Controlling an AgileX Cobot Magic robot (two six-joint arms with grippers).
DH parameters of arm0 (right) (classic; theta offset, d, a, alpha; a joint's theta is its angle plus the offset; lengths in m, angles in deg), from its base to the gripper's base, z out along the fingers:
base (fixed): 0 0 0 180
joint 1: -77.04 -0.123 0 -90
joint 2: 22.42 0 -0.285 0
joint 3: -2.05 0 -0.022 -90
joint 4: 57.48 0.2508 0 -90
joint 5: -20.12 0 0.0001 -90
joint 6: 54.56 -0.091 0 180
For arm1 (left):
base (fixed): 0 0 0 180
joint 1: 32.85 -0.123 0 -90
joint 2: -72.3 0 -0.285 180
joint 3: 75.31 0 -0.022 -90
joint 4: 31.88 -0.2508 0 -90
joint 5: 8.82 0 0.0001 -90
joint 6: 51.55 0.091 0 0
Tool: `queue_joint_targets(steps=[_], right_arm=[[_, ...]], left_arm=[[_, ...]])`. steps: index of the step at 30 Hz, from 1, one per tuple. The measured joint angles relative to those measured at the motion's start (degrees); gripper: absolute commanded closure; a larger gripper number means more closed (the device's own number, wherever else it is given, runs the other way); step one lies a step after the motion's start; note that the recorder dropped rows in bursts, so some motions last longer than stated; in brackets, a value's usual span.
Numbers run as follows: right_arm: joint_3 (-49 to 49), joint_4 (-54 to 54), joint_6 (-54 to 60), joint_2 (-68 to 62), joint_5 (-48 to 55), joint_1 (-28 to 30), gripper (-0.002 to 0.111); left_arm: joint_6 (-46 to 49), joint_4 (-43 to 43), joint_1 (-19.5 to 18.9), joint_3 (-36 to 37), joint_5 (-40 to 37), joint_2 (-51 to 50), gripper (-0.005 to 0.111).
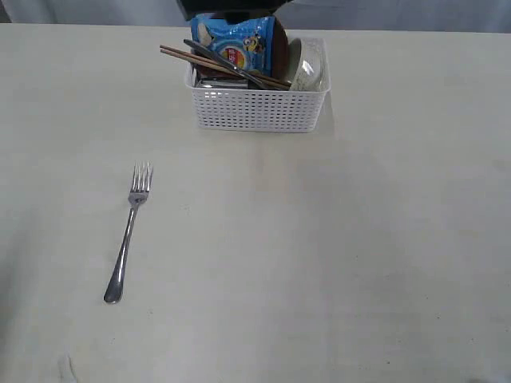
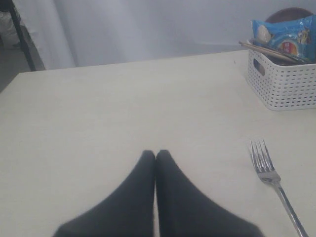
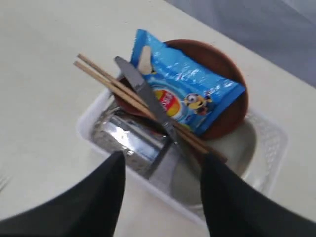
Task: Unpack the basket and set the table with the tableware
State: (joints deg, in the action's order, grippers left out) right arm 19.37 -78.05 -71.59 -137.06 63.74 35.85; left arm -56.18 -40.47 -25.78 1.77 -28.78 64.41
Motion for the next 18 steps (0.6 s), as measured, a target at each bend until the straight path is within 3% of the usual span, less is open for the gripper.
queue_joint_targets(steps=[9,18], right_arm=[[5.97,0.12,15.50,-9.70,-2.40,2.68,0.062],[14.68,0.20,19.76,-20.08,-2.40,2.71,0.062]], left_arm=[[0.00,0.00,0.00,0.00,0.00,0.00,0.107],[0.00,0.00,0.00,0.00,0.00,0.00,0.107]])
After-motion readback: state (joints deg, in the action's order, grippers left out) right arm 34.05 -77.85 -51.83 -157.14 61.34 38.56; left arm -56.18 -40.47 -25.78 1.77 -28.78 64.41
